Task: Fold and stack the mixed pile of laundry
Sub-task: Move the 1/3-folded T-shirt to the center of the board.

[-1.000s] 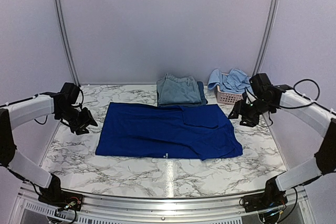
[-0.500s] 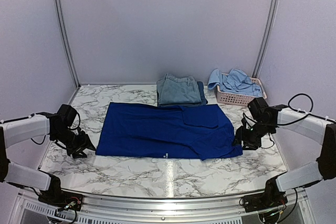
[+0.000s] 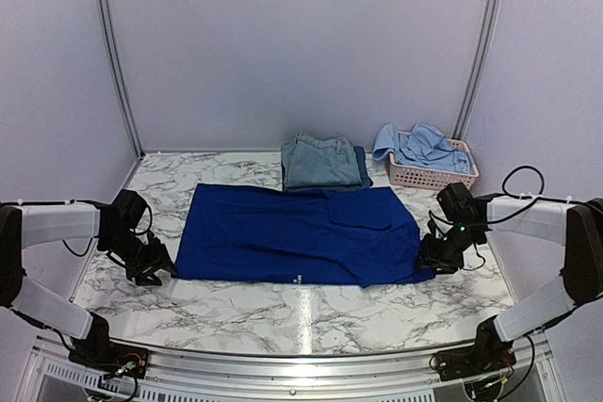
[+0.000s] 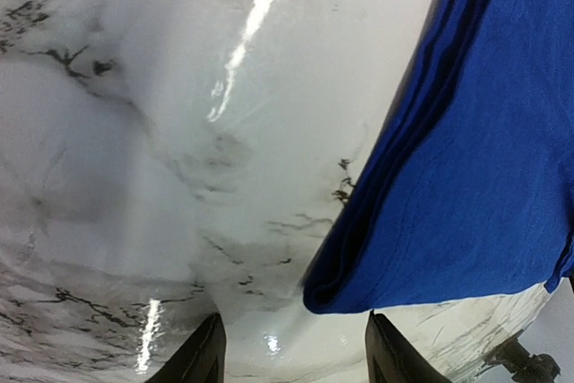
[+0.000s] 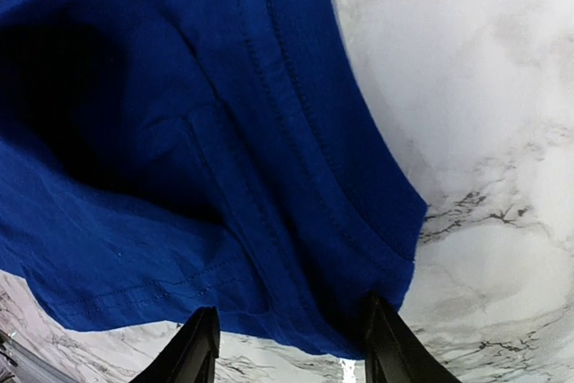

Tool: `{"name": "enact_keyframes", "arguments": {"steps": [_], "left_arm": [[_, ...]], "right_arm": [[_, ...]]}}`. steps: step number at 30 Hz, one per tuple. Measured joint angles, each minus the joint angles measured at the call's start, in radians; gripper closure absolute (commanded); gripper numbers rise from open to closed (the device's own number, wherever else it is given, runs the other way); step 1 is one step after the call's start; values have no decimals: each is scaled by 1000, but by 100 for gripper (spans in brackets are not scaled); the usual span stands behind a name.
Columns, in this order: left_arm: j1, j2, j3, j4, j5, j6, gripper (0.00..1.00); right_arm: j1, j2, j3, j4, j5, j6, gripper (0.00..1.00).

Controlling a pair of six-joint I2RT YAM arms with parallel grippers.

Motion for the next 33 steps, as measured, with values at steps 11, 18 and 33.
{"name": "enact_keyframes", "arguments": {"steps": [11,18,33], "left_arm": [[-41,72,31,76,14,-5,67],[-41,38,40,52,-12,8,61],[-41,135,127,57,-8,69,73]], "right_arm": [[0,31,-21,23,-13,-9,76],[0,31,-21,23,-22,-11,77],[0,31,-21,23,-29,-15,79]]}}
